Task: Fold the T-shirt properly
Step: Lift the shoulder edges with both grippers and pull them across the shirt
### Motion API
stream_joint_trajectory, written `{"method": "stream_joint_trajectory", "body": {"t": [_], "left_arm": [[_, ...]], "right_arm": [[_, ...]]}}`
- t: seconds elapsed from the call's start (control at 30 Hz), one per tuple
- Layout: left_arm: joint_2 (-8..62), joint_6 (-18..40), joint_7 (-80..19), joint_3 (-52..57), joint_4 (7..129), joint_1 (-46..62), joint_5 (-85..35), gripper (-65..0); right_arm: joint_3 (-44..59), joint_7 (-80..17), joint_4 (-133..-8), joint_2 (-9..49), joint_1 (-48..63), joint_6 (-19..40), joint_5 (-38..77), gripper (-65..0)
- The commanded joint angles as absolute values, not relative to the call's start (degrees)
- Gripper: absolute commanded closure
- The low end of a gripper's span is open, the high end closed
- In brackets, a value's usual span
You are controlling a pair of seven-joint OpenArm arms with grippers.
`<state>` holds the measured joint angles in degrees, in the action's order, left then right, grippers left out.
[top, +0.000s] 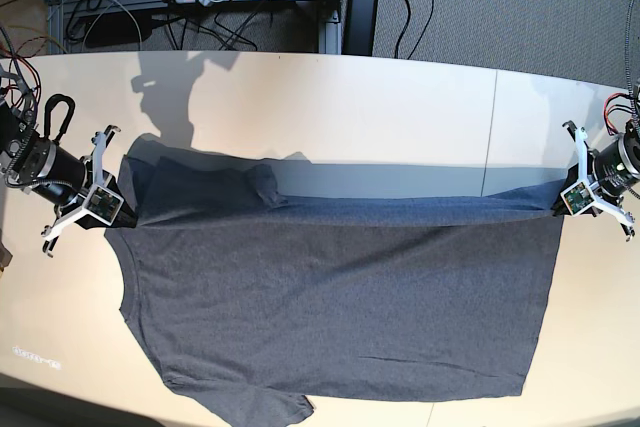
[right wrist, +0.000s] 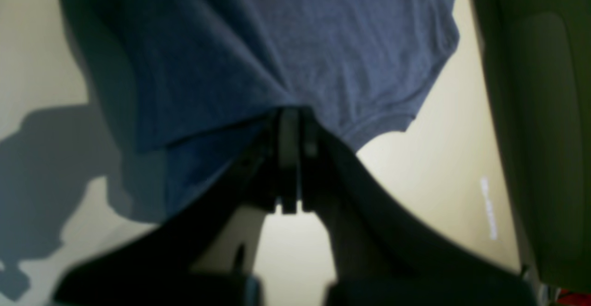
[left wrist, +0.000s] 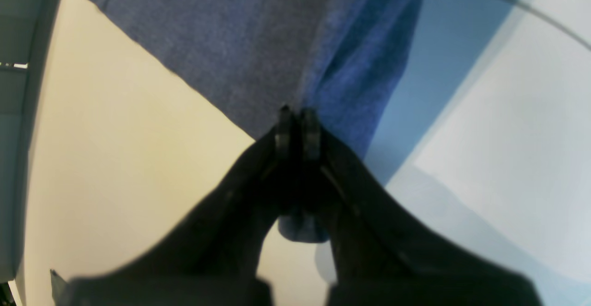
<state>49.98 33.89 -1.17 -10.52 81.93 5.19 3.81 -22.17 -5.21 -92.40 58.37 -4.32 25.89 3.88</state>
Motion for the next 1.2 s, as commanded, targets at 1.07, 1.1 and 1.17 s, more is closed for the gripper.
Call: {"method": "stream_joint_trajectory", "body": {"t": [1.07, 1.1, 1.17], "left_arm": [[49.36, 33.91, -1.56, -11.35, 73.14, -3.64, -1.52, 0.0], [49.36, 33.91, -1.74, -11.35, 73.12, -3.64, -1.54, 0.0], [49.36, 33.91, -2.20, -11.35, 73.10, -3.62, -1.61, 0.0]], "right_arm": [[-33.93, -15.73, -98.59, 57.08, -15.38, 30.50, 13.13, -32.9], [-34.04, -16.45, -99.66, 57.19, -14.59, 30.72, 13.19, -32.9], [-34.04, -16.56, -101.43, 57.19, -12.19, 31.14, 13.08, -32.9]]}}
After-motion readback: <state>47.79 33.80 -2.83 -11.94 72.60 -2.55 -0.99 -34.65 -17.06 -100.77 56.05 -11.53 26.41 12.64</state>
